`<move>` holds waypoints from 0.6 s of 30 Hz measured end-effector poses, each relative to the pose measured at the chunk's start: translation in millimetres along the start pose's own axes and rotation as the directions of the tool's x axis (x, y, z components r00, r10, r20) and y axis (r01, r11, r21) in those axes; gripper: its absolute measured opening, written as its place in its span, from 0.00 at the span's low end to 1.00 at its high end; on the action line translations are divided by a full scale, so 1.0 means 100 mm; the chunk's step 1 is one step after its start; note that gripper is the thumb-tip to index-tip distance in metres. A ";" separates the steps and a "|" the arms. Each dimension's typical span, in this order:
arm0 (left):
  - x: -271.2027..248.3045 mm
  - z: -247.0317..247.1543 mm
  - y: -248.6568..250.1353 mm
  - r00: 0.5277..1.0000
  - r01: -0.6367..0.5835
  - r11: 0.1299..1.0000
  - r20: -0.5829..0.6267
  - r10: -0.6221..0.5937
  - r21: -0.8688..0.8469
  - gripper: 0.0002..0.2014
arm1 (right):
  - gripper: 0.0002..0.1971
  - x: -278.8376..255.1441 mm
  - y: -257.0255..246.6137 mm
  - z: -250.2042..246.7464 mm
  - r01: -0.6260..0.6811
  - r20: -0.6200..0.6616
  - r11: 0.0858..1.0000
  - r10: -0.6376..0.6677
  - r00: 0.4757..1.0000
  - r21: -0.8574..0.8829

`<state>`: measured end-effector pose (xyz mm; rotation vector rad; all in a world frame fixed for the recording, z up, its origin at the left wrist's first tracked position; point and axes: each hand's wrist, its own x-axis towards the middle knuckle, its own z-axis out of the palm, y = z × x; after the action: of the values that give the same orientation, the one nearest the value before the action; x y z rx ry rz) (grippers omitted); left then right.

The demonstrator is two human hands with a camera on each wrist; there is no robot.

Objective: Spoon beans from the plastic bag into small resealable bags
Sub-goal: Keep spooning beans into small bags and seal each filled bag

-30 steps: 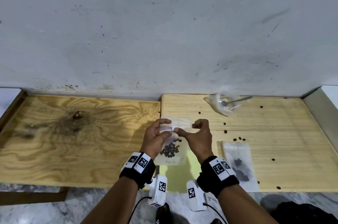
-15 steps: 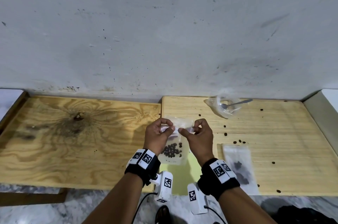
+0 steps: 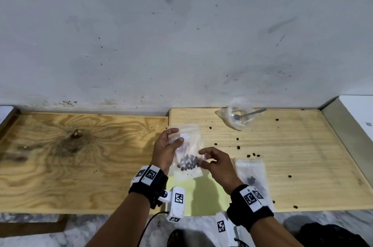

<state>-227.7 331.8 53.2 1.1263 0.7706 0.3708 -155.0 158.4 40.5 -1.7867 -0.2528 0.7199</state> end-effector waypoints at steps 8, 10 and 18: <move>-0.19 0.88 -0.47 0.990 0.014 0.935 0.129 -0.063 0.354 0.16 | 0.13 0.03 0.23 -1.11 -0.046 -0.164 0.999 0.045 0.985 -0.005; -0.19 1.27 -0.65 0.980 0.020 0.912 0.174 -0.099 0.409 0.17 | 0.13 0.03 0.37 -1.55 -0.082 -0.186 0.995 0.069 0.980 -0.061; -0.35 3.39 -1.50 0.896 0.111 0.843 0.314 -0.314 0.526 0.14 | 0.12 -0.12 1.06 -3.60 -0.229 -0.354 0.953 0.149 0.923 -0.198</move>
<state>-25.8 22.9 2.7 1.5193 0.6401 -0.2678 27.2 -168.0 10.3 -2.1494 0.0712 0.5215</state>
